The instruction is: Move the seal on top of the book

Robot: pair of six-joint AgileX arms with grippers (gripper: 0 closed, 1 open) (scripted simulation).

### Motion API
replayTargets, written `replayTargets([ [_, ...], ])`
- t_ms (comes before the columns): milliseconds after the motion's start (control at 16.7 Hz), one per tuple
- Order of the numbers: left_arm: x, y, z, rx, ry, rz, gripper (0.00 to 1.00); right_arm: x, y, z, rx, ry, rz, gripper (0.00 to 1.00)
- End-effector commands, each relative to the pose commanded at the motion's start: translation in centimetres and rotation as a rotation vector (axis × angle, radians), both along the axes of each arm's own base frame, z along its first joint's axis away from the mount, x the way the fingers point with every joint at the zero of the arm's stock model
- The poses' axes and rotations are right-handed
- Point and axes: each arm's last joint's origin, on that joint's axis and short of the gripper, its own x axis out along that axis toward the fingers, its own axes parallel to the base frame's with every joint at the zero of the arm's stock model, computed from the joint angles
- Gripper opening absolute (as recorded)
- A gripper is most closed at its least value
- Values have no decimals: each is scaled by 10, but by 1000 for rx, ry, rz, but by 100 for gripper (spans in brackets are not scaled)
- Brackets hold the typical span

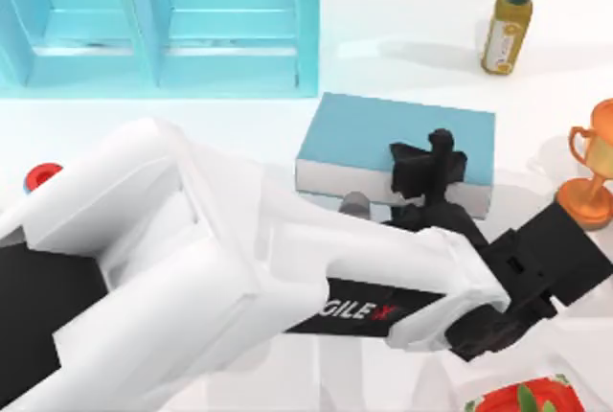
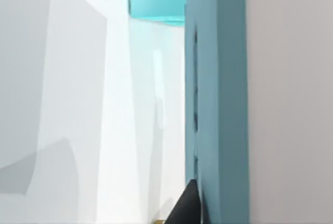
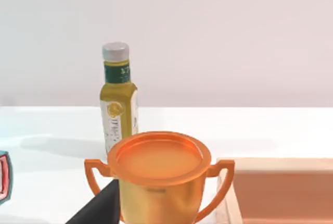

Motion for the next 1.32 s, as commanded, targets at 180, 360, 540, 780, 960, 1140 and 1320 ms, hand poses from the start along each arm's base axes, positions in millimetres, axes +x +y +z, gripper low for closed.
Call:
replayTargets([
  [180, 0, 0, -14, 1, 0, 0, 0, 0, 0, 0, 0, 0, 0, 100],
  [360, 0, 0, -14, 1, 0, 0, 0, 0, 0, 0, 0, 0, 0, 100],
  [540, 0, 0, -14, 1, 0, 0, 23, 0, 0, 0, 0, 0, 0, 100],
  [780, 0, 0, -14, 1, 0, 0, 53, 0, 0, 0, 0, 0, 0, 100],
  [960, 0, 0, -14, 1, 0, 0, 75, 0, 0, 0, 0, 0, 0, 100],
  [1140, 0, 0, -14, 1, 0, 0, 98, 0, 0, 0, 0, 0, 0, 100],
  [1320, 0, 0, -14, 1, 0, 0, 100, 0, 0, 0, 0, 0, 0, 100],
])
